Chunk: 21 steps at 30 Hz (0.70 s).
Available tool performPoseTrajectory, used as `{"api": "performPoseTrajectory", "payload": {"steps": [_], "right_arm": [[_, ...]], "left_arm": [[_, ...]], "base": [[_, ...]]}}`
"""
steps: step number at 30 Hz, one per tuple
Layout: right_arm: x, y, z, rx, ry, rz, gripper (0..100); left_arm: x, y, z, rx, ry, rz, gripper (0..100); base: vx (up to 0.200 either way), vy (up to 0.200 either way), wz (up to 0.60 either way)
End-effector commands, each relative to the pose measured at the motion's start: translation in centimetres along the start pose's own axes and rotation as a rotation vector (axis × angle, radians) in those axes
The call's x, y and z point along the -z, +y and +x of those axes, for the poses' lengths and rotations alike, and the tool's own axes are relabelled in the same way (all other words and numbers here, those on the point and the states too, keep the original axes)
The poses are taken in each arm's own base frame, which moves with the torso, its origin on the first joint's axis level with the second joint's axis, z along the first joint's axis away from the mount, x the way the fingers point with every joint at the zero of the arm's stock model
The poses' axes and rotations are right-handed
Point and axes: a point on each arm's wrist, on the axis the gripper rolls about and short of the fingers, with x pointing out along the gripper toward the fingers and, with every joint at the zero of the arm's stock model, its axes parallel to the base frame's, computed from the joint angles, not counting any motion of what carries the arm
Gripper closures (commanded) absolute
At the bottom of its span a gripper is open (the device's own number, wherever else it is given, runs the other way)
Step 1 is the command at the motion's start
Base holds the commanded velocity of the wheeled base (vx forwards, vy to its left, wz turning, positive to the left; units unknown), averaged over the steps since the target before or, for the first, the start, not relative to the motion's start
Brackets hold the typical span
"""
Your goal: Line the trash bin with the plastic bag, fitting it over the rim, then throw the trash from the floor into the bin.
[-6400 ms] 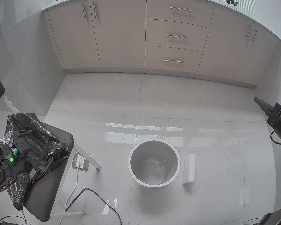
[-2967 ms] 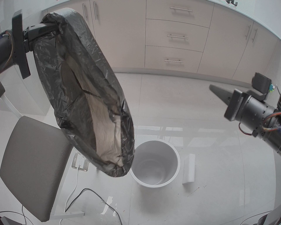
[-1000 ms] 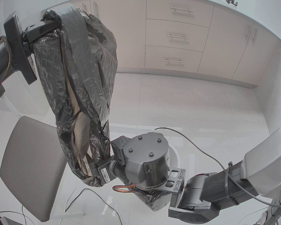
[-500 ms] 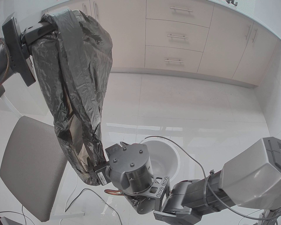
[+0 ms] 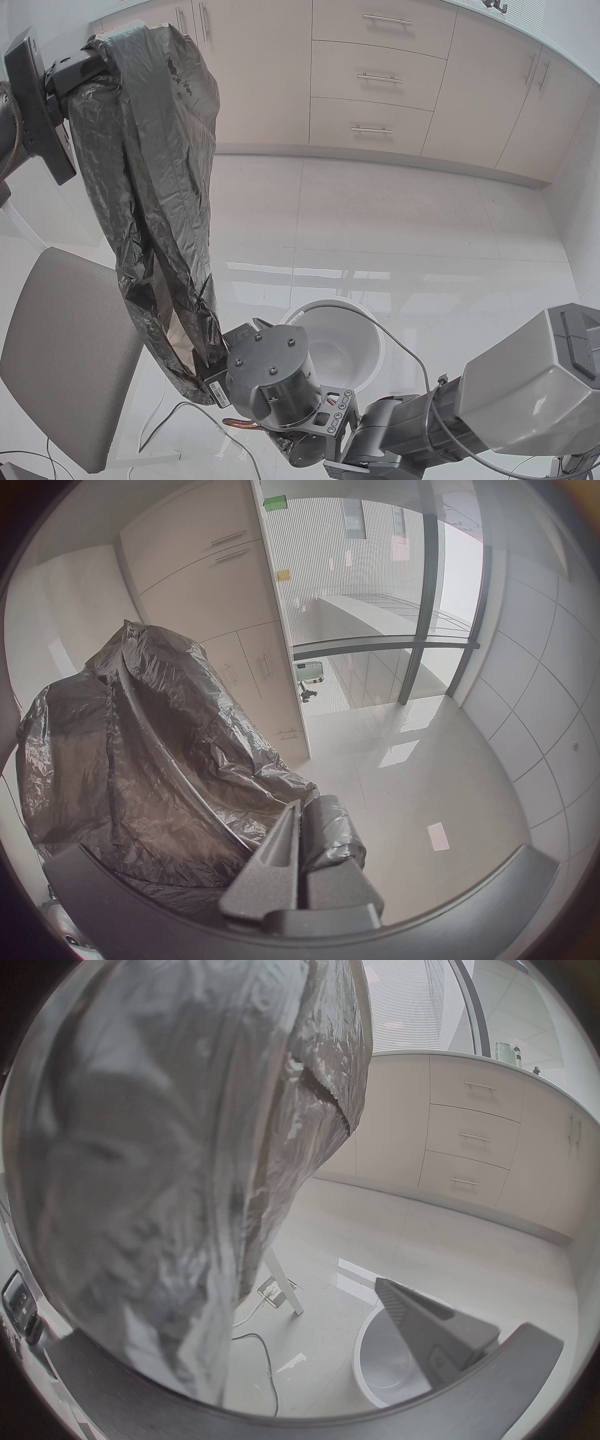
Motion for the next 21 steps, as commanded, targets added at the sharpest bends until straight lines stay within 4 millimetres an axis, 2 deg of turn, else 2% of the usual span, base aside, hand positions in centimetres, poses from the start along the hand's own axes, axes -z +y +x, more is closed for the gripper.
{"api": "performPoseTrajectory", "payload": {"steps": [1,12,17,19,20,21], "right_arm": [[0.3,0.0,-0.1,0.001,0.008,-0.004,100],[0.2,-0.7,-1.0,0.003,0.021,0.002,100],[-0.1,-2.3,-3.4,-0.003,0.049,-0.039,100],[-0.4,-3.7,-4.9,-0.007,0.080,-0.076,100],[-0.3,-3.8,-5.0,-0.007,0.084,-0.078,100],[-0.8,-5.1,-6.1,-0.024,0.112,-0.086,100]], "left_arm": [[0.0,0.0,0.0,0.001,-0.001,0.001,100],[0.2,0.6,-0.1,-0.004,0.000,0.002,100],[0.2,0.9,-0.1,-0.012,-0.007,0.003,100],[0.1,1.2,-0.1,-0.023,-0.012,0.001,100],[0.1,1.3,-0.1,-0.025,-0.013,0.001,100],[0.1,1.8,-0.1,-0.041,-0.014,-0.001,100]], "base": [[0.000,0.000,0.00],[0.000,0.000,0.00],[0.000,0.000,0.00],[0.000,0.000,0.00],[0.000,0.000,0.00],[0.000,0.000,0.00]]}}
